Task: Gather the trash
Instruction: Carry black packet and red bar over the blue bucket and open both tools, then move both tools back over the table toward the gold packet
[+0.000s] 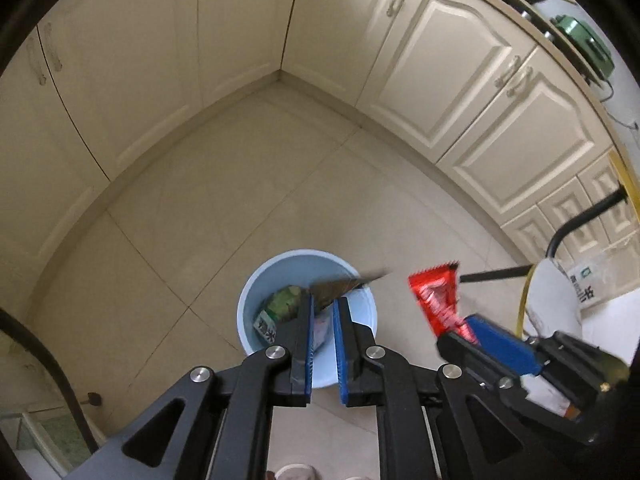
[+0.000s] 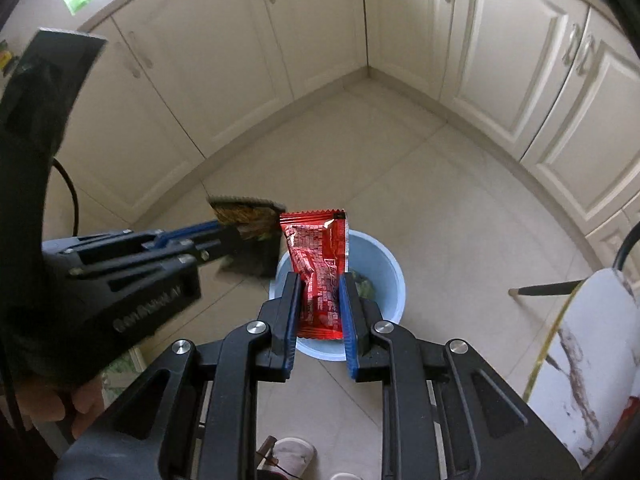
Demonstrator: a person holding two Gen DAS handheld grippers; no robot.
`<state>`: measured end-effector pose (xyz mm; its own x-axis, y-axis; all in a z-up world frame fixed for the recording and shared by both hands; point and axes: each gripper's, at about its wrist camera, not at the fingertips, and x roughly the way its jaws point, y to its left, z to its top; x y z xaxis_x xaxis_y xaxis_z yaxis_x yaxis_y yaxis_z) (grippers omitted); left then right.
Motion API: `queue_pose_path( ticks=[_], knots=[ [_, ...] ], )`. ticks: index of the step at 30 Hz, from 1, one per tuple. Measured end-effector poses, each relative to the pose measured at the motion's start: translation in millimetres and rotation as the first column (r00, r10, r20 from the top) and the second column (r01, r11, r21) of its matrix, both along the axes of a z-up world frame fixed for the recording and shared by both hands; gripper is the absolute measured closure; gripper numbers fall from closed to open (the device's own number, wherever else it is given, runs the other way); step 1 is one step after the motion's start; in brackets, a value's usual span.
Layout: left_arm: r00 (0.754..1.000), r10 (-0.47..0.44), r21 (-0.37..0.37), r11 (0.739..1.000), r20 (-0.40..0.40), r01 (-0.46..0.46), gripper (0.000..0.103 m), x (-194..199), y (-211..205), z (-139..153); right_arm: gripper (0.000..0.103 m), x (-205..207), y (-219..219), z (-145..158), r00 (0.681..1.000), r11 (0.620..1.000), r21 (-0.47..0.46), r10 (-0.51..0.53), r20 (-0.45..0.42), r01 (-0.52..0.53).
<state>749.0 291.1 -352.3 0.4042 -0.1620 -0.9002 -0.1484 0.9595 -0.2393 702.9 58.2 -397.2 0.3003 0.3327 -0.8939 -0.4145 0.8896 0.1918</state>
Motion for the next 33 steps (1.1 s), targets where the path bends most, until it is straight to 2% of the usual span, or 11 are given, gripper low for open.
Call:
queue_pose_path(
  ticks=[2, 4, 8, 12, 16, 18, 23, 24, 25, 29, 33],
  knots=[
    [1.0, 0.013, 0.023, 1.0, -0.017, -0.012, 0.069, 14, 5, -2, 0.084, 7, 0, -8, 1.0, 1.0, 0.013, -0.006, -0.021, 0.006],
    [0.999, 0.031, 0.025, 0.999, -0.017, -0.031, 0.055, 22, 4, -1, 0.084, 12, -1, -16, 0.999, 1.0, 0.03, -0.008, -0.048, 0.009],
    [0.999, 0.051, 0.007, 0.999, -0.012, -0.051, 0.055, 19, 4, 4, 0.08, 16, -4, -22, 0.998, 0.999, 0.036, -0.008, -0.069, 0.01],
    [0.998, 0.066, 0.041, 0.997, 0.02, -0.067, 0.055, 5, -8, 22, 0.06, 13, -6, -13, 0.999, 0.999, 0.043, -0.014, -0.04, 0.015],
    [0.989, 0.096, 0.063, 0.993, 0.112, -0.104, 0.055, -23, -16, 70, 0.058, -1, -11, 23, 0.999, 0.997, 0.07, -0.041, 0.025, 0.039],
    [0.979, 0.109, 0.066, 0.99, 0.171, -0.122, 0.055, -47, -15, 99, 0.042, -7, -15, 44, 0.996, 0.995, 0.082, -0.063, 0.064, 0.057],
    [0.935, 0.099, 0.075, 0.988, 0.339, -0.132, 0.049, -100, -37, 181, 0.022, -46, -35, 122, 0.97, 0.985, 0.148, -0.117, 0.212, 0.086],
    [0.926, 0.084, 0.08, 0.989, 0.368, -0.122, 0.048, -112, -44, 192, 0.013, -56, -40, 138, 0.961, 0.985, 0.148, -0.128, 0.247, 0.093],
    [0.916, 0.067, 0.085, 0.99, 0.395, -0.109, 0.045, -123, -52, 204, 0.009, -69, -48, 157, 0.947, 0.983, 0.154, -0.138, 0.289, 0.096],
    [0.868, -0.051, 0.106, 0.994, 0.494, -0.002, 0.028, -164, -111, 246, 0.006, -114, -84, 207, 0.908, 0.976, 0.182, -0.18, 0.379, 0.117],
    [0.835, -0.17, 0.121, 0.985, 0.523, 0.125, 0.026, -193, -183, 256, 0.0, -161, -155, 235, 0.847, 0.959, 0.163, -0.28, 0.452, 0.231]
  ],
)
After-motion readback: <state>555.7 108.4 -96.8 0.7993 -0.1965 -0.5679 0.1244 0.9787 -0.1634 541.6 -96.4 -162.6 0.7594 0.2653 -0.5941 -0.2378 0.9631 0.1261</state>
